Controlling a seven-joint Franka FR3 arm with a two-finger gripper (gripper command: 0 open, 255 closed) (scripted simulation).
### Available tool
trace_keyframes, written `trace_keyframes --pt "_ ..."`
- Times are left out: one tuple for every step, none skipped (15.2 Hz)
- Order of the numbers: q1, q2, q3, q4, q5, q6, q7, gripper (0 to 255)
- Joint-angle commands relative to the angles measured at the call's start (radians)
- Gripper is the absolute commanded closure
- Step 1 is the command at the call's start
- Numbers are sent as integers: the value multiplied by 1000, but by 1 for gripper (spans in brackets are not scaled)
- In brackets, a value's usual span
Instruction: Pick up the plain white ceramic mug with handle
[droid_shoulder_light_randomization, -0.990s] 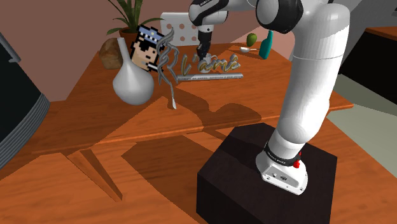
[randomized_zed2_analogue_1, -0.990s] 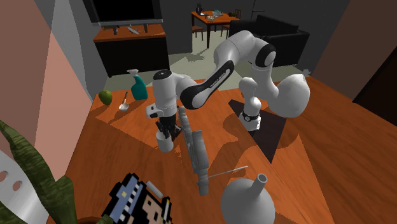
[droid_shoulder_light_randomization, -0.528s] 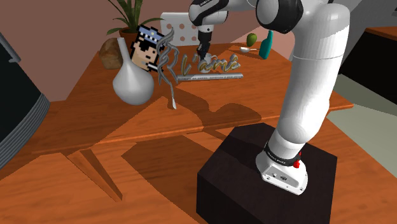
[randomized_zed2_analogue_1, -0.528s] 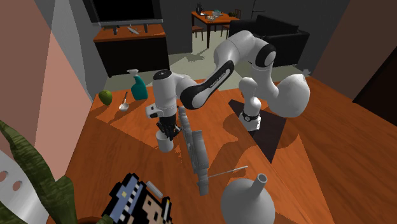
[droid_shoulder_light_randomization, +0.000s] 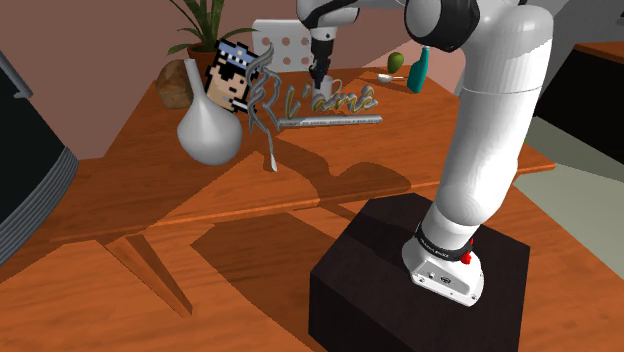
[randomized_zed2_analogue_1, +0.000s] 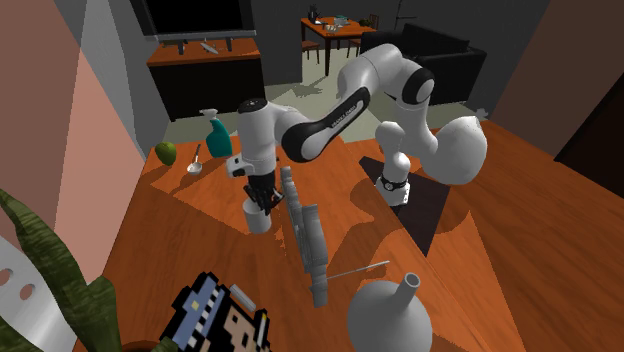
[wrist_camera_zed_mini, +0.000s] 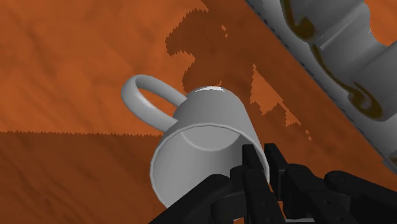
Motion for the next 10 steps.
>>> trace_keyframes --pt "1 -10 -1 13 -5 -23 4 255" --pt "1 -12 -2 24 -6 -36 5 255" --pt "1 -14 -2 35 -7 -48 6 255" --pt "1 -16 -2 46 -8 -61 7 255" --pt "0 -17 -3 58 -9 -74 8 255" --pt "0 -18 -3 70 -10 -87 9 255" --pt "0 -19 -3 82 -10 -100 9 255" --pt "-1 -20 -4 94 -11 -113 10 255" --pt "-1 -20 -4 96 -11 -115 10 255" --pt "-1 -20 -4 96 -11 -115 10 255"
